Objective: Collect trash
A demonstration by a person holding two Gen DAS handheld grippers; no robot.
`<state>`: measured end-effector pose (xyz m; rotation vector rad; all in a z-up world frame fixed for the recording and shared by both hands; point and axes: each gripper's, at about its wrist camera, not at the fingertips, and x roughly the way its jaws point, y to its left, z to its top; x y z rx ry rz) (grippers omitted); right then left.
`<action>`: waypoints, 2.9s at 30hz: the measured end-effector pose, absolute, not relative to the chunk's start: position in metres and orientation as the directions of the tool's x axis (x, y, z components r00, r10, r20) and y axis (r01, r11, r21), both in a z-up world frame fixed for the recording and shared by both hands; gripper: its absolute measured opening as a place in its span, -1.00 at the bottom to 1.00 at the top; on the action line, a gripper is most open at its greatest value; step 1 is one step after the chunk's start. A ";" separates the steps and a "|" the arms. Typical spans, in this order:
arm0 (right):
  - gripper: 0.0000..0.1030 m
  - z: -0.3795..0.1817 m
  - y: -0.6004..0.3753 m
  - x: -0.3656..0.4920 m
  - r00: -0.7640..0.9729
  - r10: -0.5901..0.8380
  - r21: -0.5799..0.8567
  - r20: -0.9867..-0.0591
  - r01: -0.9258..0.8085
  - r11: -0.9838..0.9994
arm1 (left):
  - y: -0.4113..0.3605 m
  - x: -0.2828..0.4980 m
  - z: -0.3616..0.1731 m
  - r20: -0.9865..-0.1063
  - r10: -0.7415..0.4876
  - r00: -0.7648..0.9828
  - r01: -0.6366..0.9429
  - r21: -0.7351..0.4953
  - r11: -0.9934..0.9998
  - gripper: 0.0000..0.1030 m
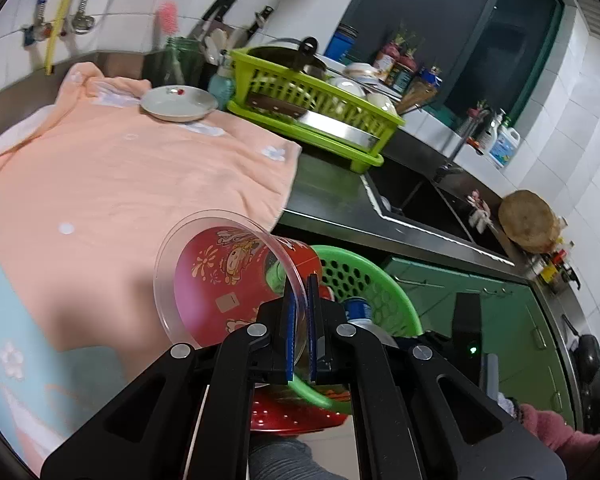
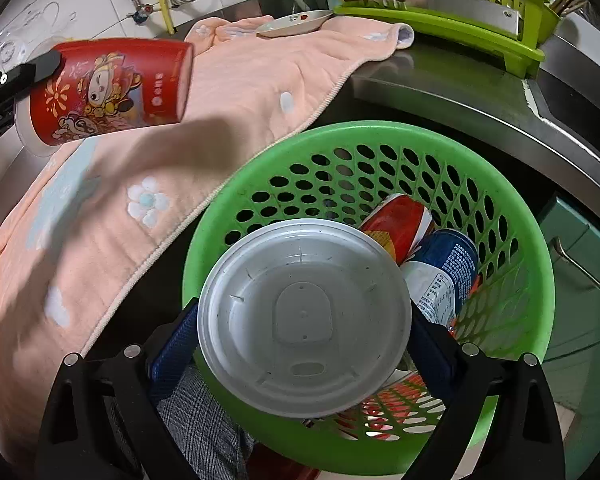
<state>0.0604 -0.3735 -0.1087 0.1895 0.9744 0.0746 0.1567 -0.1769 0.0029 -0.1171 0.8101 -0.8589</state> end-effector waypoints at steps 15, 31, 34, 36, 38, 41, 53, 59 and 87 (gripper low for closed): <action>0.81 -0.116 -0.377 0.058 0.556 0.183 0.241 -0.811 0.032 0.970 | -0.250 0.163 -0.034 -0.658 -0.695 0.289 0.662 -0.387 0.642 -0.93; 0.81 -0.083 -0.387 0.020 0.627 0.192 0.265 -0.755 0.023 0.964 | -0.303 0.169 -0.076 -0.732 -0.643 0.223 0.662 -0.370 0.652 -0.93; 0.81 -0.082 -0.390 0.014 0.635 0.186 0.264 -0.750 0.030 0.964 | -0.305 0.174 -0.084 -0.733 -0.649 0.204 0.644 -0.398 0.653 -0.92; 0.81 -0.082 -0.394 0.012 0.637 0.185 0.271 -0.749 0.040 0.962 | -0.305 0.177 -0.091 -0.740 -0.643 0.198 0.635 -0.403 0.659 -0.92; 0.81 -0.083 -0.397 0.011 0.639 0.187 0.278 -0.746 0.045 0.959 | -0.306 0.179 -0.097 -0.748 -0.637 0.188 0.626 -0.408 0.664 -0.90; 0.81 -0.084 -0.398 0.009 0.640 0.188 0.284 -0.745 0.051 0.957 | -0.309 0.179 -0.101 -0.753 -0.629 0.192 0.627 -0.399 0.669 -0.88; 0.81 -0.082 -0.396 0.005 0.649 0.186 0.298 -0.738 0.066 0.952 | -0.304 0.172 -0.103 -0.763 -0.623 0.174 0.614 -0.410 0.675 -0.23; 0.81 -0.076 -0.392 -0.002 0.660 0.175 0.294 -0.730 0.073 0.953 | -0.293 0.162 -0.092 -0.751 -0.632 0.192 0.621 -0.405 0.671 -0.07; 0.82 -0.023 -0.343 -0.012 0.731 0.115 0.250 -0.673 0.078 0.965 | -0.147 0.097 -0.008 -0.690 -0.476 0.546 0.496 -0.191 0.847 0.80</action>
